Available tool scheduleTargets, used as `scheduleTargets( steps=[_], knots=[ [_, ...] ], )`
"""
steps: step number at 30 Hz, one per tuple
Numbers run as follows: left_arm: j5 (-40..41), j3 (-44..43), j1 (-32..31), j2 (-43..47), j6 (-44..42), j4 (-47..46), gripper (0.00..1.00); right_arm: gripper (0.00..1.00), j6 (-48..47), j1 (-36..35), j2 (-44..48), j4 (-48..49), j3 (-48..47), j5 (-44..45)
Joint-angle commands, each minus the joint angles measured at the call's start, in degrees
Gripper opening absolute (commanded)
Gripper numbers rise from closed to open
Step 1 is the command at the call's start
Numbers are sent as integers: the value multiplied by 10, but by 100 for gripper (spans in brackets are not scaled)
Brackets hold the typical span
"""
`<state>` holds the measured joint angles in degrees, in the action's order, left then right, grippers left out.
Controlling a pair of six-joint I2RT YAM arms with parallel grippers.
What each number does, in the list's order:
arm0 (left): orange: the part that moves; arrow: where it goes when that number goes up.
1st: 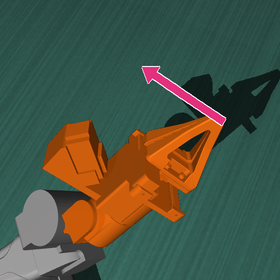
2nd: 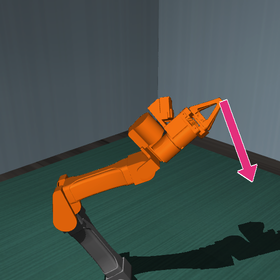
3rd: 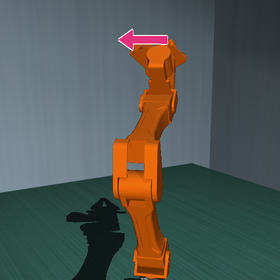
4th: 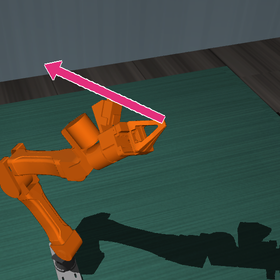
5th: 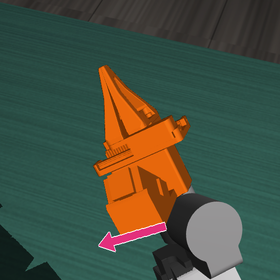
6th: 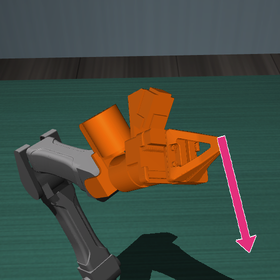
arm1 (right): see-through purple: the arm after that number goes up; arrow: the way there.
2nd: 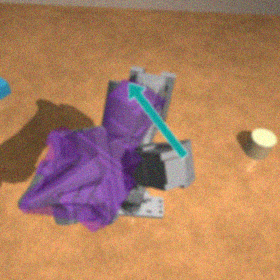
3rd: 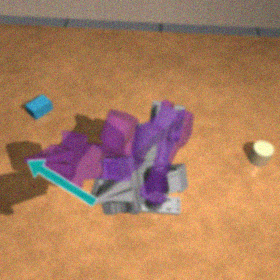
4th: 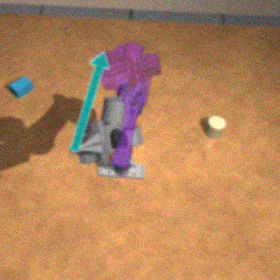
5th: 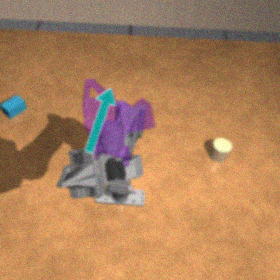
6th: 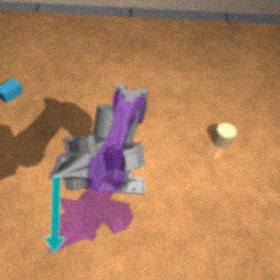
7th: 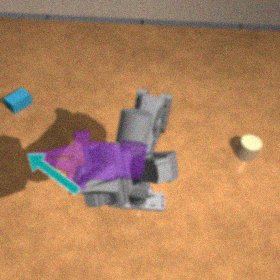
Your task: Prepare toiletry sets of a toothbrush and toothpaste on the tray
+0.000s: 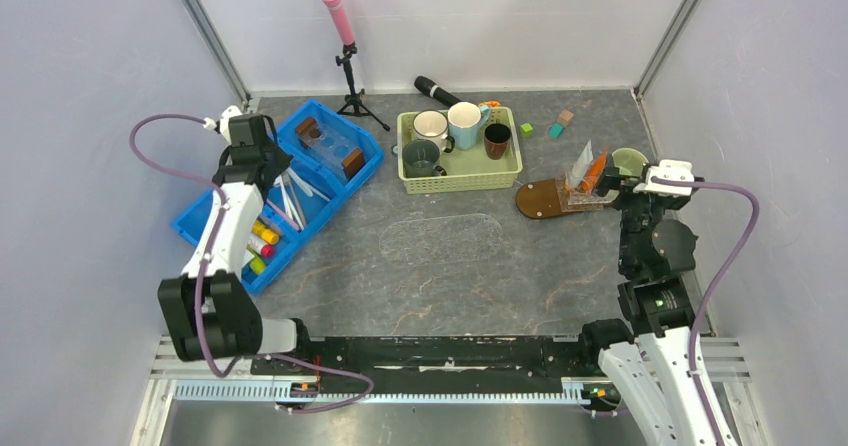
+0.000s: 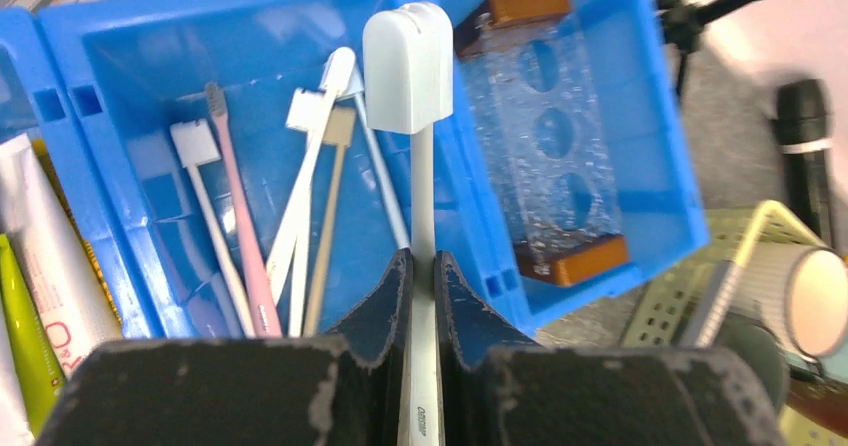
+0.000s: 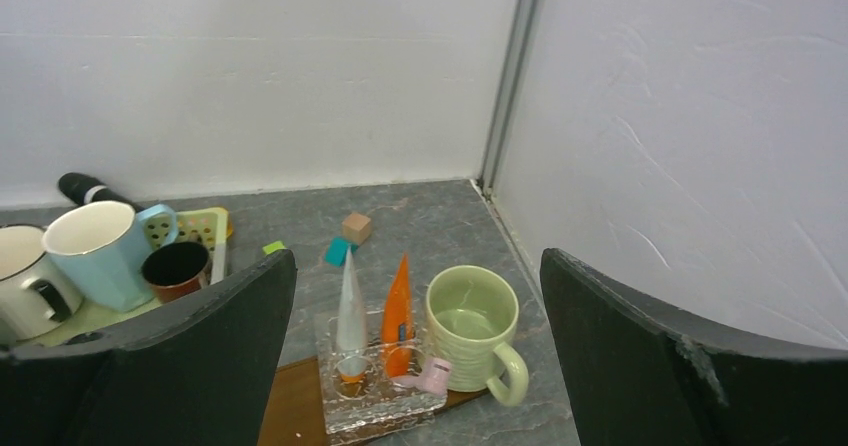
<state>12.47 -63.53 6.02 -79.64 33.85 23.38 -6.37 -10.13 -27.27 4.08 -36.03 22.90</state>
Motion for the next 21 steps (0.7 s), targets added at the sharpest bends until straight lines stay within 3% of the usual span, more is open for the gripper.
scheduleTargets(
  steps=[1,6,14,21],
  knots=[
    [-49,27,-8,79,-30,-72,2,98,10,-4,-12,-26,-54,-69],
    [-68,45,-62,137,-66,-100,2,98,37,-4,9,-39,-74,-125],
    [-80,82,-214,211,-173,-157,2,98,47,-4,-25,-186,-172,-255],
    [-114,125,-329,243,-255,-211,2,98,86,-4,-69,-258,-237,-343]
  ],
)
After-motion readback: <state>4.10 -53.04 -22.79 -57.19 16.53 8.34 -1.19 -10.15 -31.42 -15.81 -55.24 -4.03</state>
